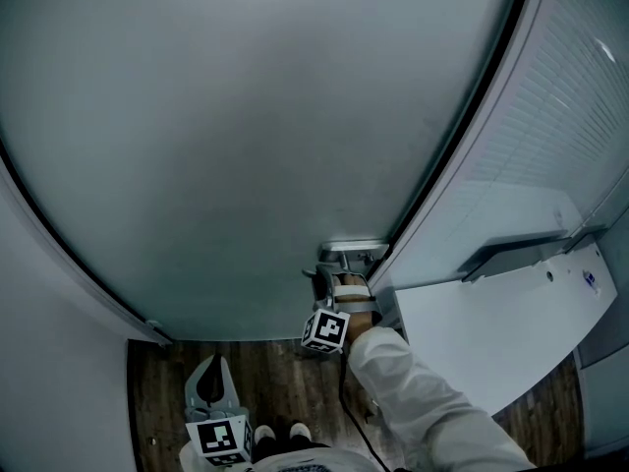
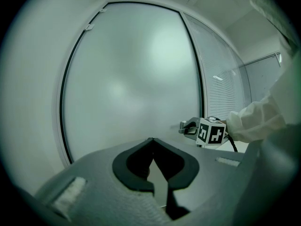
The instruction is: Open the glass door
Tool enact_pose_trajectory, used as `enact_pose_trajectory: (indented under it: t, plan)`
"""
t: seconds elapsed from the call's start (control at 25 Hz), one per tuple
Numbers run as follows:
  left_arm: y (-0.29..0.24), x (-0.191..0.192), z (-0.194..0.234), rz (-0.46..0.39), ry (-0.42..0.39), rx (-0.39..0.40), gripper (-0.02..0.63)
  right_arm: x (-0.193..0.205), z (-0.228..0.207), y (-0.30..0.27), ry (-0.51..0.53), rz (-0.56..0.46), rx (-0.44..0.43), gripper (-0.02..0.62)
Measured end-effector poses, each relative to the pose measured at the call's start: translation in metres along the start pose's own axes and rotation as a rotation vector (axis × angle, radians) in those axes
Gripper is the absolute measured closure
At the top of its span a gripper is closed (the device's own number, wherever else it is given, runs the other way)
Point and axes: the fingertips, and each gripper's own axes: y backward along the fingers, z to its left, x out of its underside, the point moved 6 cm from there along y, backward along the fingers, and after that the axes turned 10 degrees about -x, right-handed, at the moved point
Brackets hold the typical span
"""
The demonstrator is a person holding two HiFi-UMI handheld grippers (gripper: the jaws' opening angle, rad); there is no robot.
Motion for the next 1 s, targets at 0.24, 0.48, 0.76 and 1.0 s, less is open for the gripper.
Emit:
enact_pose_trajectory:
  t: [0.24,0.48,0.76,1.0]
  plan:
    - [-0.008,0.003,-0.014,0.006,-0.011,0.041,0.603,-0.004,0.002,-0.002,0.116,0.054,0.033,0.486]
    - [-0.007,0.006,-0.021,0.013,-0.019,0.059,0.603,-0.014,-0.001,0.007,0.101,0.053,0.082,0.491]
    - [-0.005,0.006,-0.029,0.017,-0.021,0.079,0.603,-0.014,0.013,-0.001,0.215,0.113,0.109,0.499]
    - [0.003,0.002,-0.040,0.012,-0.026,0.100,0.603,-0.003,0.034,-0.013,0.511,0.372,0.120,0.500]
